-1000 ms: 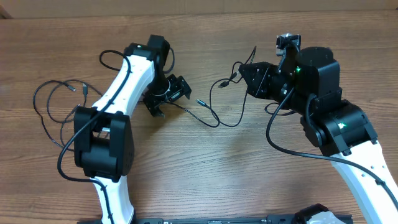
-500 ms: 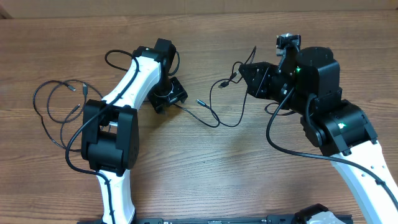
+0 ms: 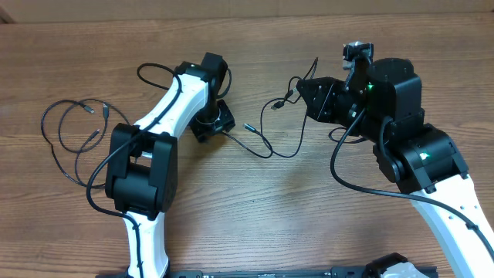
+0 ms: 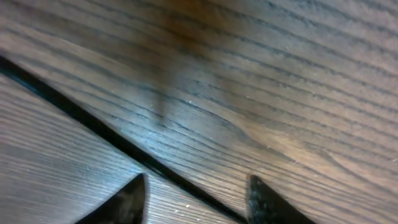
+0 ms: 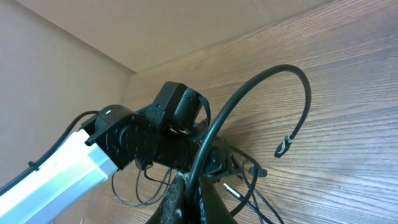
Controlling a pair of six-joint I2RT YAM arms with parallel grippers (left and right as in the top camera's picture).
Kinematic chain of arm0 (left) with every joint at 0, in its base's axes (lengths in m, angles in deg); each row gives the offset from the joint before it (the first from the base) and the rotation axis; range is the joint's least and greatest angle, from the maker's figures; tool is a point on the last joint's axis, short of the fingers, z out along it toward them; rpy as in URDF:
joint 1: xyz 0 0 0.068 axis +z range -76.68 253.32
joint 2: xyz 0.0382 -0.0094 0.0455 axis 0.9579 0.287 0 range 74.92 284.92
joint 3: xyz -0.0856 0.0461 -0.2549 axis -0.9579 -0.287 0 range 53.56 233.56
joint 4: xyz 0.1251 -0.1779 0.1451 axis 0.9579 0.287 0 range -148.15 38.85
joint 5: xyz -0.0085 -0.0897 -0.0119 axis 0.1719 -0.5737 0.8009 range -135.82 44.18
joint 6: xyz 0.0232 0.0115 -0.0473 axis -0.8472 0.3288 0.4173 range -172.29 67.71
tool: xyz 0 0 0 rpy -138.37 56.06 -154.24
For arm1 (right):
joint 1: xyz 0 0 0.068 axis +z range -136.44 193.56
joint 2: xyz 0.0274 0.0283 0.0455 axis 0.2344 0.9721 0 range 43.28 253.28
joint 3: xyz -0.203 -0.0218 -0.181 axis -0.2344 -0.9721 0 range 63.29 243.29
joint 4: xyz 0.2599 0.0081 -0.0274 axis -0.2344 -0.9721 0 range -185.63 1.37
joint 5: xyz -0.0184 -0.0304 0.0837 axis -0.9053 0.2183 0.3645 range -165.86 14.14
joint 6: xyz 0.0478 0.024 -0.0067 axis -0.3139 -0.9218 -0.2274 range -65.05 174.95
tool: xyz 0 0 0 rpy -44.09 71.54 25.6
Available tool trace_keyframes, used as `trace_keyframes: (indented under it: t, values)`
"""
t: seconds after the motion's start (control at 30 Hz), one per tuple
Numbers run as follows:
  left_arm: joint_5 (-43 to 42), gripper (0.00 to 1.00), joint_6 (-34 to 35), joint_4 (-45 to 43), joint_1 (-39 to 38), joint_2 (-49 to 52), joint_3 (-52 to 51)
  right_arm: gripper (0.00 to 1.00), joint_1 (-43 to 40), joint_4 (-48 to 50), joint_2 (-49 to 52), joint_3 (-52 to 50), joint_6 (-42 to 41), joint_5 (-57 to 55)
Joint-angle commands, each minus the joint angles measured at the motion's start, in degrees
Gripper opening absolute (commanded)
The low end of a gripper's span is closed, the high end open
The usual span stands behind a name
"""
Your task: Untangle cables
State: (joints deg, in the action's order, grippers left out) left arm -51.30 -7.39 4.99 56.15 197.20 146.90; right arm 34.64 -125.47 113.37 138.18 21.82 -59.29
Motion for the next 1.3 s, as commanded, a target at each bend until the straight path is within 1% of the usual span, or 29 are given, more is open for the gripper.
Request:
trace_keyframes:
  t: [0.0,0.17,0.37,0.5,0.57,0.6,0.7,0.8,0.87,1.1,1.27]
  values:
    - [1.20,0.34,0.52,-0.09,-0.11,0.39,-0.22,0.04,-0.26,0.28,-0.76,1.75,0.42,0.24]
    - [1.22,0.05,0.31,0.11,0.15,0.39,-0.20,0.04,-0.26,0.22,-0.76,1.75,0.42,0.24]
    - [1.16,0.04,0.31,1.64,3.50,-0.31,0.79,0.04,-0.26,-0.57,-0.76,1.75,0.66,-0.31]
    - [1.18,0.04,-0.44,4.07,8.57,-2.14,2.89,0.04,-0.28,-3.32,-0.76,1.73,0.63,-4.70]
    - [1.22,0.04,-2.86,5.68,11.69,-3.17,4.83,0.04,-0.28,-5.81,-0.76,1.73,0.59,-9.20]
    - [1.40,0.04,-5.09,7.48,14.95,-4.20,7.15,0.04,-0.26,-8.63,-0.74,1.73,0.13,-14.53]
    - [1.66,0.04,-7.69,10.21,20.28,-5.75,11.02,0.04,-0.28,-12.59,-0.74,1.70,-2.01,-23.17]
    - [1.62,0.04,-8.70,12.17,26.03,-7.13,14.60,0.04,-0.28,-16.44,-0.74,1.68,-5.46,-31.01]
    - [1.44,0.04,-8.74,13.31,29.92,-8.04,16.52,0.04,-0.28,-17.86,-0.74,1.68,-6.10,-33.99]
    - [-0.37,0.04,-8.79,14.97,41.53,-11.41,19.30,0.07,-0.28,-18.43,0.11,1.68,-6.08,-36.04]
    - [-2.10,0.04,-8.94,14.84,46.66,-13.68,19.32,0.08,-0.28,-18.91,1.84,1.68,-6.08,-35.98]
